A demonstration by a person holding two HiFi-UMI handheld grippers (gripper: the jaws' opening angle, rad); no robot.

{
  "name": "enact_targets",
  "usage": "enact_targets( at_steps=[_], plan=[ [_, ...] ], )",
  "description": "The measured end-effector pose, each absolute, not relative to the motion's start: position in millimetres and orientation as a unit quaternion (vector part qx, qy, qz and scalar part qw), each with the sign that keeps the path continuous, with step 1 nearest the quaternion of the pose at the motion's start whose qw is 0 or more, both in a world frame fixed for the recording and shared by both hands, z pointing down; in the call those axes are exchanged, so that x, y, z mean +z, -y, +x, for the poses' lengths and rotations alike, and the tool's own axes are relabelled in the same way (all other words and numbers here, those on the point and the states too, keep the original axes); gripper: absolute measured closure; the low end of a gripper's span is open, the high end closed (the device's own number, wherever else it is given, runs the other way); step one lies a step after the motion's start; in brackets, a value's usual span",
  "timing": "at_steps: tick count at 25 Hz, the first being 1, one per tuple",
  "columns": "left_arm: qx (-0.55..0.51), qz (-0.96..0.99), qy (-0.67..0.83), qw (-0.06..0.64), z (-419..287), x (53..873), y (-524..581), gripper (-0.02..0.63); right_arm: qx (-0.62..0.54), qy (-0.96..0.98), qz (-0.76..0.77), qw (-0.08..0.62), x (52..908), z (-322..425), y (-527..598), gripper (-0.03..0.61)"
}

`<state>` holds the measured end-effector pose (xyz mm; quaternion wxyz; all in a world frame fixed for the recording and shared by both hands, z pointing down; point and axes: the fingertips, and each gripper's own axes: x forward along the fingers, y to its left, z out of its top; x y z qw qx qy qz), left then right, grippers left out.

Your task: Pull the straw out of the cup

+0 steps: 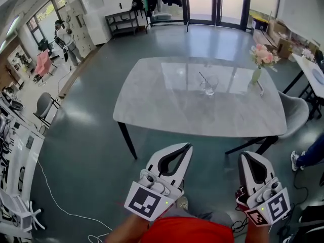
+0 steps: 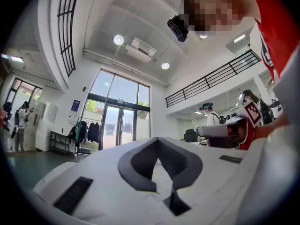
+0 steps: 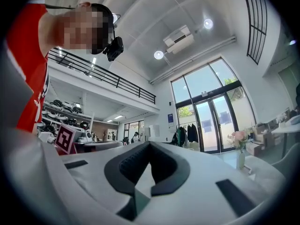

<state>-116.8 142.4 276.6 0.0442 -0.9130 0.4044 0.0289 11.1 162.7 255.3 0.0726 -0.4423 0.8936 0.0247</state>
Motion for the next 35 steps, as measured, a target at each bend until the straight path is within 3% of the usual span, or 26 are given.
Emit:
enact_targets(
  at_steps=[10, 15, 35],
  plan=[
    [0.035, -0.911, -0.41, 0.024, -110.1, 291.9, -71.1, 0.601, 0.017, -0.894, -0.442, 0.068, 268.0, 21.2, -97.6, 0.586],
    [0.057, -0.899, -0.432, 0.05, -100.5, 286.5, -11.3, 0.601, 0.017, -0.901, -0.427, 0.075, 273.0, 35.2, -37.6, 0.586],
    [0.002, -0.861, -0.508, 0.026, -51.5, 340.5, 193.4, 0.6, 0.01, -0.932, -0.356, 0.073, 282.1, 90.5, 163.0, 0.586]
  ],
)
